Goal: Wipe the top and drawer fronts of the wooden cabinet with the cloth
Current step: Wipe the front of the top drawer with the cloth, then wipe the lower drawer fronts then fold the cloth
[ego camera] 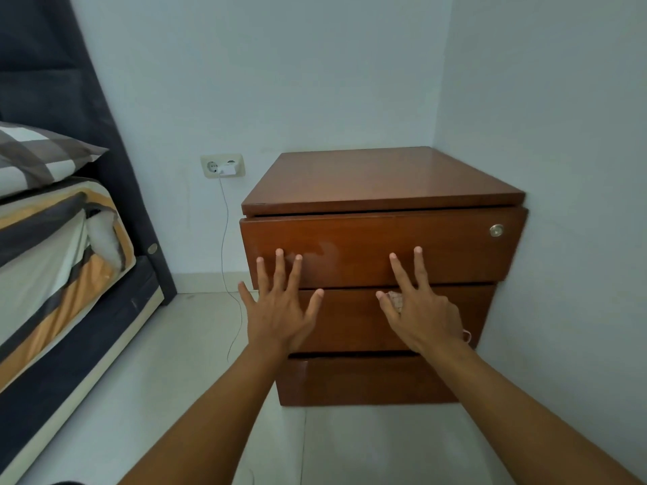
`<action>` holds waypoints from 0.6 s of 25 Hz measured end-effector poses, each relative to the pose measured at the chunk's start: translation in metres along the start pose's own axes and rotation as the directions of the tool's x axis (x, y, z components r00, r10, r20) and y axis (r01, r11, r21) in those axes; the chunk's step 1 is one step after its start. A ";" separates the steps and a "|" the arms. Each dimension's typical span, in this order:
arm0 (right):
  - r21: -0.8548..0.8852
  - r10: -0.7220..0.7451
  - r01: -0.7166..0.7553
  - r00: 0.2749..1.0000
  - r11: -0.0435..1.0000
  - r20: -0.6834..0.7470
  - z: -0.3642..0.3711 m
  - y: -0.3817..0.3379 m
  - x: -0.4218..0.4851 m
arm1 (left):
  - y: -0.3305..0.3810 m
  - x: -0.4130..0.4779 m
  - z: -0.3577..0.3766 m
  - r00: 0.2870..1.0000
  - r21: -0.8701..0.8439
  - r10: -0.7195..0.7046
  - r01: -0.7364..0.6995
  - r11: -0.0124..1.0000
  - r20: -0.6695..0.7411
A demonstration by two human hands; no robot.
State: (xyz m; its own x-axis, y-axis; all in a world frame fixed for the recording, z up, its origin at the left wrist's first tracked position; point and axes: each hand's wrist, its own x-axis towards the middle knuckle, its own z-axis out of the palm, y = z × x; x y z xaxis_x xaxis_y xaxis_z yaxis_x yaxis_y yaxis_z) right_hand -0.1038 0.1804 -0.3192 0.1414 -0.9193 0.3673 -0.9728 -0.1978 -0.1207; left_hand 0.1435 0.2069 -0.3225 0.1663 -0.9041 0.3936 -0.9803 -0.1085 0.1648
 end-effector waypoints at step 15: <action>0.063 0.045 -0.059 0.980 0.996 0.196 0.051 -0.007 -0.002 | -0.055 -0.013 0.057 0.948 0.016 -0.124 0.125 0.992 0.292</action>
State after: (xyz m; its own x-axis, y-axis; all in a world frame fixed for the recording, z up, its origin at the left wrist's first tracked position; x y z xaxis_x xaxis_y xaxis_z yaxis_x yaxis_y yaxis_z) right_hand -0.0882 0.1658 -0.3659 0.1305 -0.9761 0.1737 -0.9659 -0.1647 -0.1998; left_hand 0.1889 0.2011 -0.3877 0.2481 -0.9646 0.0889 -0.9534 -0.2270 0.1986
